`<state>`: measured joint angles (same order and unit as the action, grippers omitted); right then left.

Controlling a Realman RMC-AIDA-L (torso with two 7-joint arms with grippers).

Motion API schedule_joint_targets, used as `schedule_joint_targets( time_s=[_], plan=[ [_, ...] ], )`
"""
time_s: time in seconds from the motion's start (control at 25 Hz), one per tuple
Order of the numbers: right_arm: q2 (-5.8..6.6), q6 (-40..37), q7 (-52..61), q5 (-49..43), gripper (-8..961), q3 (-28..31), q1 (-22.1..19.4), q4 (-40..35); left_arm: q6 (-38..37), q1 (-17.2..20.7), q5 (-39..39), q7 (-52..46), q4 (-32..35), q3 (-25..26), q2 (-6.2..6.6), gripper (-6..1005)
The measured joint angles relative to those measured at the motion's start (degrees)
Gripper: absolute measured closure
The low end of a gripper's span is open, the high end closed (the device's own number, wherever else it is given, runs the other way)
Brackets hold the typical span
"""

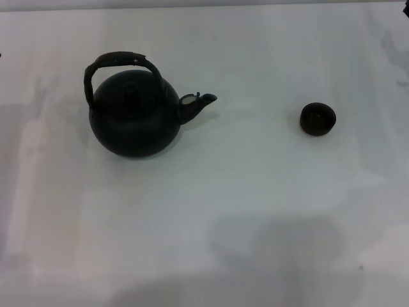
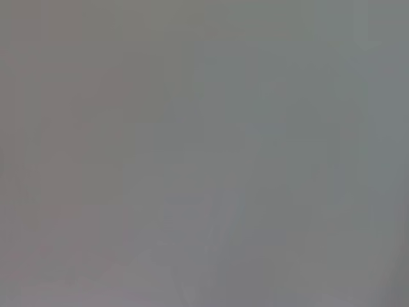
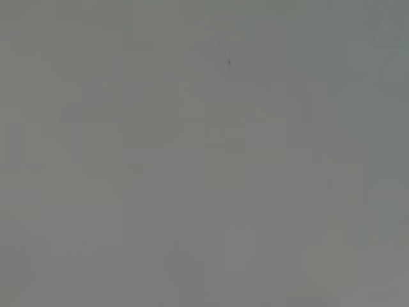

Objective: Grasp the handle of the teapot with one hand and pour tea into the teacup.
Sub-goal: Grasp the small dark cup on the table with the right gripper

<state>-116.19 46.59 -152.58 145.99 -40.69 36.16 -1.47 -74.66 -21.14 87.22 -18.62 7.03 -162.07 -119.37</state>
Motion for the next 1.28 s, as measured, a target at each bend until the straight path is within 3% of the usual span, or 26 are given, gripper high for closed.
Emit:
schedule_joint_targets(
  time_s=[0.84, 0.96, 1.12, 1.28],
  plan=[
    [0.04, -0.5, 1.9, -0.8, 93, -1.1, 0.4, -0.1, 0.5, 1.1, -2.9, 0.0, -0.1, -0.6, 0.23, 123],
    [0.38, -1.4, 6.7, -0.9, 98, -5.9, 0.9, -1.4, 0.3, 2.0, -3.5, 0.0, -0.1, -0.6, 0.22, 123],
    [1.28, -1.6, 16.5, -0.9, 105, -19.1, 0.7, -8.3, 0.0, 4.0, -4.3, -0.1, 0.2, -0.6, 0.08, 123],
    [4.06, -2.0, 27.9, -4.1, 136, -32.2, 0.4, -16.8, -1.2, 6.1, -5.1, -0.1, 0.7, -0.6, 0.08, 123]
  ],
)
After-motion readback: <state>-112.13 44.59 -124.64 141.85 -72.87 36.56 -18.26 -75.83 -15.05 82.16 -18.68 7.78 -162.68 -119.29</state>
